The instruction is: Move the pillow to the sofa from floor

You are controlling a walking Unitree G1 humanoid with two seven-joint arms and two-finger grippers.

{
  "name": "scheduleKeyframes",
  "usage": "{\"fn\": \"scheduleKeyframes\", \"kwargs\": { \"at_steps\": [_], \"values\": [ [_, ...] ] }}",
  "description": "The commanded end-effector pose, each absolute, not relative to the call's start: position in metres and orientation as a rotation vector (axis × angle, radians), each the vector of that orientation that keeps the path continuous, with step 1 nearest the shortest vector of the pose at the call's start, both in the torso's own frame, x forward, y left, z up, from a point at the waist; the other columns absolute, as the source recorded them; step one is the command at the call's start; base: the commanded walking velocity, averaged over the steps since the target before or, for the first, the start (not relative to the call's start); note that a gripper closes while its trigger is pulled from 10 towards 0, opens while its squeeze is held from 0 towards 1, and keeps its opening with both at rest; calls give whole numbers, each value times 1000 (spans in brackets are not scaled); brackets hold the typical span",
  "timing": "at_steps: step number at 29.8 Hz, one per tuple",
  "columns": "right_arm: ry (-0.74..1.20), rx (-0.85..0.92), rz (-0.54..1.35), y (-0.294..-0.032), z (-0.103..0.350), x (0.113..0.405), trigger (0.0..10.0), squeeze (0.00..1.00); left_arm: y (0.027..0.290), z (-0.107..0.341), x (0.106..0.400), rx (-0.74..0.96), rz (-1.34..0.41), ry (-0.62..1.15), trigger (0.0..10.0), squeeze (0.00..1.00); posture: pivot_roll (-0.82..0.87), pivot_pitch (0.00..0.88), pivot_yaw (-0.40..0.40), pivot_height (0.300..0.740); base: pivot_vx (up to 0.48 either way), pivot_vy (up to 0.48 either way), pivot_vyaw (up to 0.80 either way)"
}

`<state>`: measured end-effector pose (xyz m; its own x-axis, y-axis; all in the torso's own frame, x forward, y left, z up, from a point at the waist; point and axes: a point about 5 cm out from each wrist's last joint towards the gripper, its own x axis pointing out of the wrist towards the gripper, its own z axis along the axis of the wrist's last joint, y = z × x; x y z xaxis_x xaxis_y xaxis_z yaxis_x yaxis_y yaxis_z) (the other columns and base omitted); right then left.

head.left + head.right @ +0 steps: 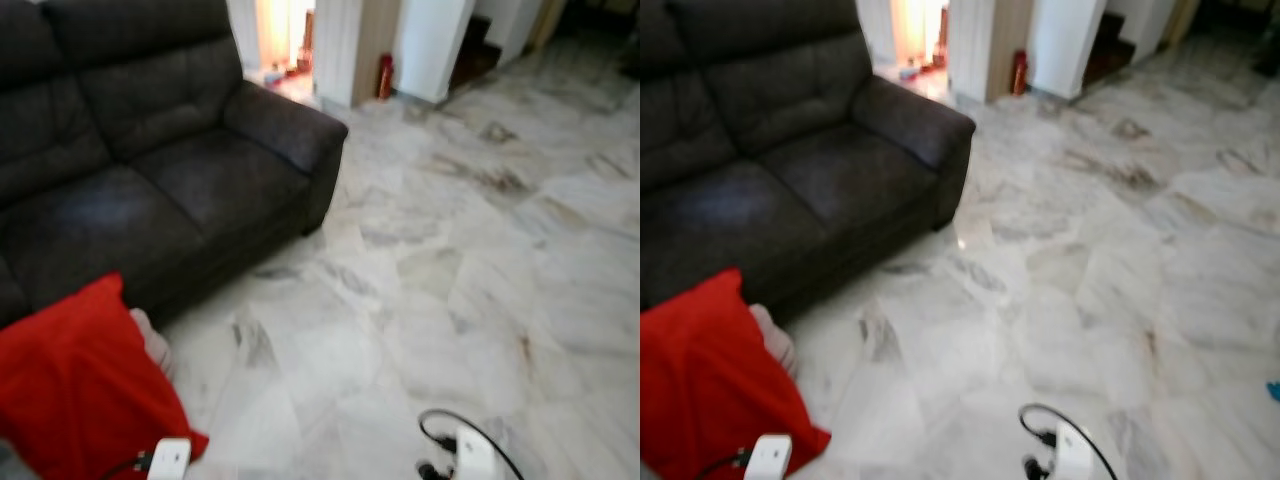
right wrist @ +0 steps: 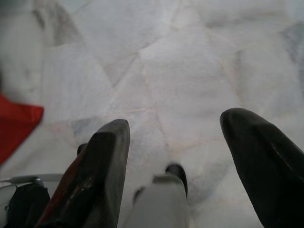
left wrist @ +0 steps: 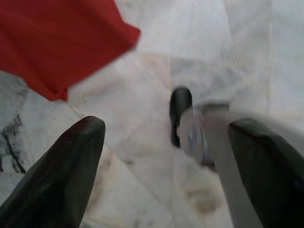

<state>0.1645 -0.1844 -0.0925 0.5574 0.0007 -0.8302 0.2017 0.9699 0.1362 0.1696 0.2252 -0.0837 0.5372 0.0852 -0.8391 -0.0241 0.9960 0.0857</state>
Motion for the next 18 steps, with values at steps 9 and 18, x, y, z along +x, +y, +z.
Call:
{"fn": "scheduleKeyframes", "kwargs": {
  "at_steps": [9, 18],
  "values": [
    [981, 222, -147, -192, -94, 158, 10000, 0, 224, -86, 166, 74, 63, 1021, 10000, 0, -46, 0, -44, 740, 0, 0, 800],
    [971, 229, -153, -192, -93, 160, 10000, 0, 227, -85, 167, 70, 94, 1012, 10000, 0, -39, 0, -51, 740, 0, 0, 800]
  ]
}}
